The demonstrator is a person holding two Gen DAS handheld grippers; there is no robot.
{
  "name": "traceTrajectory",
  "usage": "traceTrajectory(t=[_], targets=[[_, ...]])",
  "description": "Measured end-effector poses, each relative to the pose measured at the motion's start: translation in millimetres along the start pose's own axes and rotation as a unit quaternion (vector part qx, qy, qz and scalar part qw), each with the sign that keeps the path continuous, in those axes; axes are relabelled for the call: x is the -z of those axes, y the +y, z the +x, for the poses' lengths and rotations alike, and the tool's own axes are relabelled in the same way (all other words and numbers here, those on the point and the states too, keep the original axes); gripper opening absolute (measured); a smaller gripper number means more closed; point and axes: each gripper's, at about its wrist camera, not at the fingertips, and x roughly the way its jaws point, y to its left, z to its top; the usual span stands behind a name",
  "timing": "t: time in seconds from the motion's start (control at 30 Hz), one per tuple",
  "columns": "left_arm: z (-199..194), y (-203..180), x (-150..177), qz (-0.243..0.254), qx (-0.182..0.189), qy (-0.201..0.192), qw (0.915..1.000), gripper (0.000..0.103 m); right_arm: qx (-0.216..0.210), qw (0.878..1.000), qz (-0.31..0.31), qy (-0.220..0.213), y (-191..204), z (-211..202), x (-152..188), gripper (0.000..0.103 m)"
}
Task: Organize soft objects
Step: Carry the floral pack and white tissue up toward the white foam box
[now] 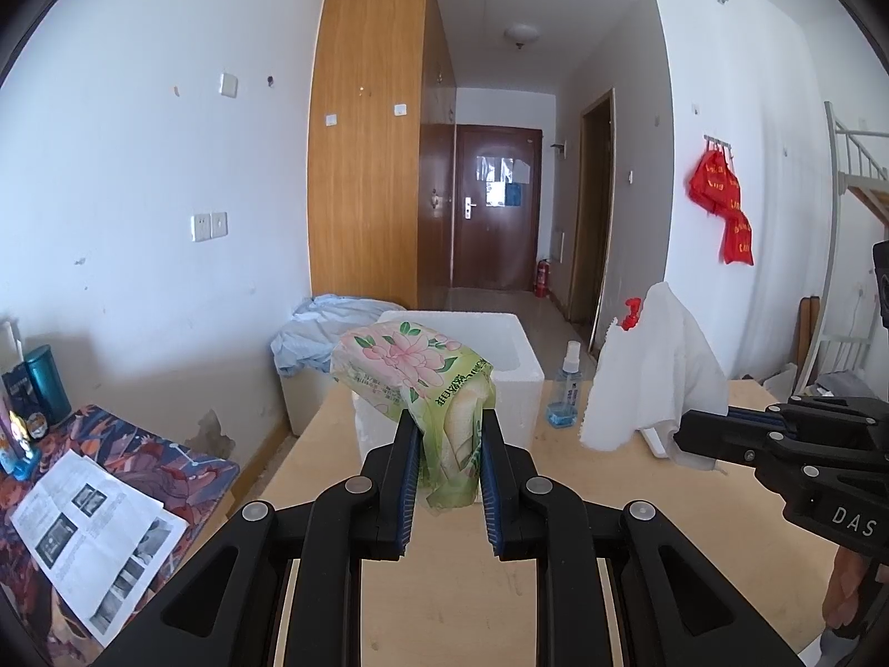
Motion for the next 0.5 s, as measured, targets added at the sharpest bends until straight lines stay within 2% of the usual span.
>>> traceTrajectory(t=[0.5], targets=[[23.0, -2.5, -17.2, 0.007, 0.001, -0.003, 1.0000, 0.021, 0.001, 1.000, -0.007, 0.010, -9.7, 23.0, -22.2, 0.009]])
